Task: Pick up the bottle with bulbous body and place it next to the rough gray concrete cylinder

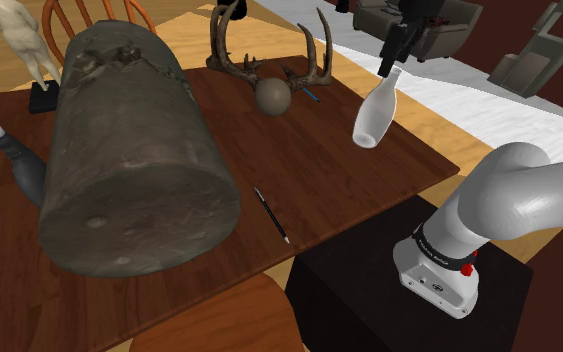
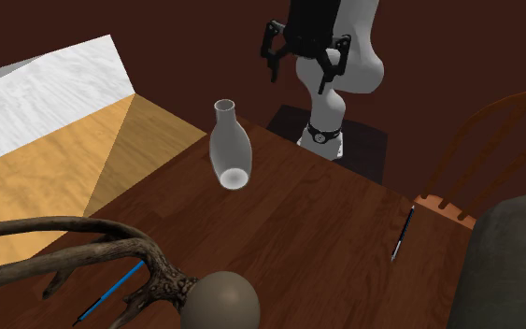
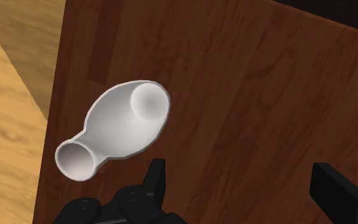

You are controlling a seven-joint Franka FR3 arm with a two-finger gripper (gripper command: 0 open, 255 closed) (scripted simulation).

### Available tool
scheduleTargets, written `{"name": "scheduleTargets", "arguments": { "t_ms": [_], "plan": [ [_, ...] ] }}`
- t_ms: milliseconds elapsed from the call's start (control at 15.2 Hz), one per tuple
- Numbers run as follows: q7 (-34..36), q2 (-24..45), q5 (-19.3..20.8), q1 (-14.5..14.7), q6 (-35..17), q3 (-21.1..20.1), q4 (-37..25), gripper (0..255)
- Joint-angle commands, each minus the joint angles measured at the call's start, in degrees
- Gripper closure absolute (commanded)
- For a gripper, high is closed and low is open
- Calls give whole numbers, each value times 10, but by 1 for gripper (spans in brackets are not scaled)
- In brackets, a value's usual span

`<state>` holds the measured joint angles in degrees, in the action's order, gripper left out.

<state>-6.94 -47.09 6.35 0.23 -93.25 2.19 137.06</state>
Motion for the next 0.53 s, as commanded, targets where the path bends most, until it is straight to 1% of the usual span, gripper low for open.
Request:
{"name": "scheduleTargets", "arguments": {
  "t_ms": [0, 462],
  "plan": [
    [0, 0, 0, 0, 0, 0, 0, 0],
    [-71, 71, 27, -31, -57, 98, -14, 0]
  ]
}}
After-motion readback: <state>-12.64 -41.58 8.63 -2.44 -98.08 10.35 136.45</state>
